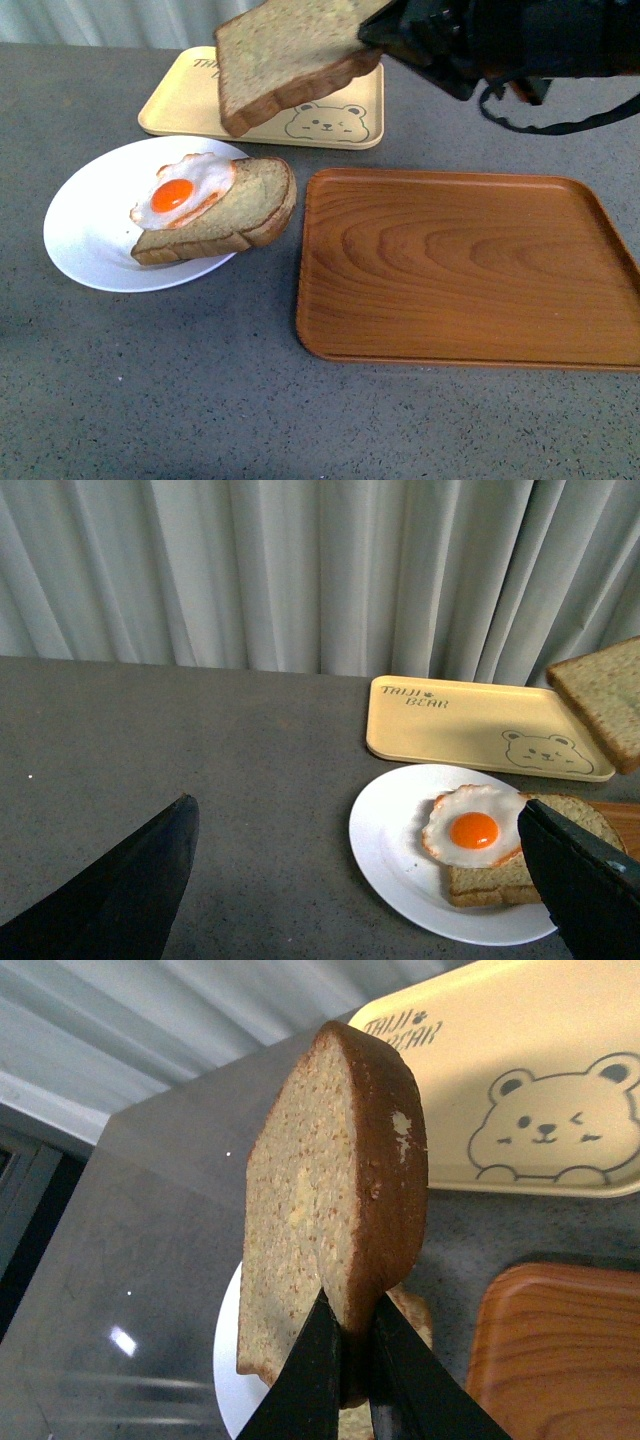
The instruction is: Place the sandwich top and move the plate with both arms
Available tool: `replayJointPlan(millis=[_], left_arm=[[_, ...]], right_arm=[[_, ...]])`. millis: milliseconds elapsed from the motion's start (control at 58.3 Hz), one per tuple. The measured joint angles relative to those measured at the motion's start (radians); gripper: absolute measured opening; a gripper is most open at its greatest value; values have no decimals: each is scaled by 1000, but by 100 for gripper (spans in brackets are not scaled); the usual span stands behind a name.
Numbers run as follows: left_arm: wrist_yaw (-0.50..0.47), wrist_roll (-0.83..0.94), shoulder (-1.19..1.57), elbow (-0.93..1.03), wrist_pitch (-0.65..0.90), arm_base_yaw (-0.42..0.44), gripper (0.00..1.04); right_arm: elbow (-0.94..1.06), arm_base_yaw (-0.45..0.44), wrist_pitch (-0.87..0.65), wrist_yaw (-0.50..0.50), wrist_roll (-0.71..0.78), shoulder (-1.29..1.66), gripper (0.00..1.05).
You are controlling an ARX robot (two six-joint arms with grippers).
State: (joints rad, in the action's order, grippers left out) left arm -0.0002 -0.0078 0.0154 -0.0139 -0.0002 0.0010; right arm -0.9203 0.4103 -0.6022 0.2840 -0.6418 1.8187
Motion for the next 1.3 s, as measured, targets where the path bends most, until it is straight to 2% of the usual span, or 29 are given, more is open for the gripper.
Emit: replayJointPlan(millis=[411,737,977,1063,1303], left_arm=[[0,0,0,0,0,0,96],[0,0,0,0,0,0,96],[0,0,0,0,0,0,96],[0,0,0,0,0,0,96],[0,0,0,0,0,0,96]], right_arm=[[-122,197,-1,-98,-51,216,2],[-136,238,20,-230,-78,251,2],[-113,259,39,-248,-80,251,2],[-95,269,48,-256,-80,249,19],[-52,270,48,-288,-81,211,58]])
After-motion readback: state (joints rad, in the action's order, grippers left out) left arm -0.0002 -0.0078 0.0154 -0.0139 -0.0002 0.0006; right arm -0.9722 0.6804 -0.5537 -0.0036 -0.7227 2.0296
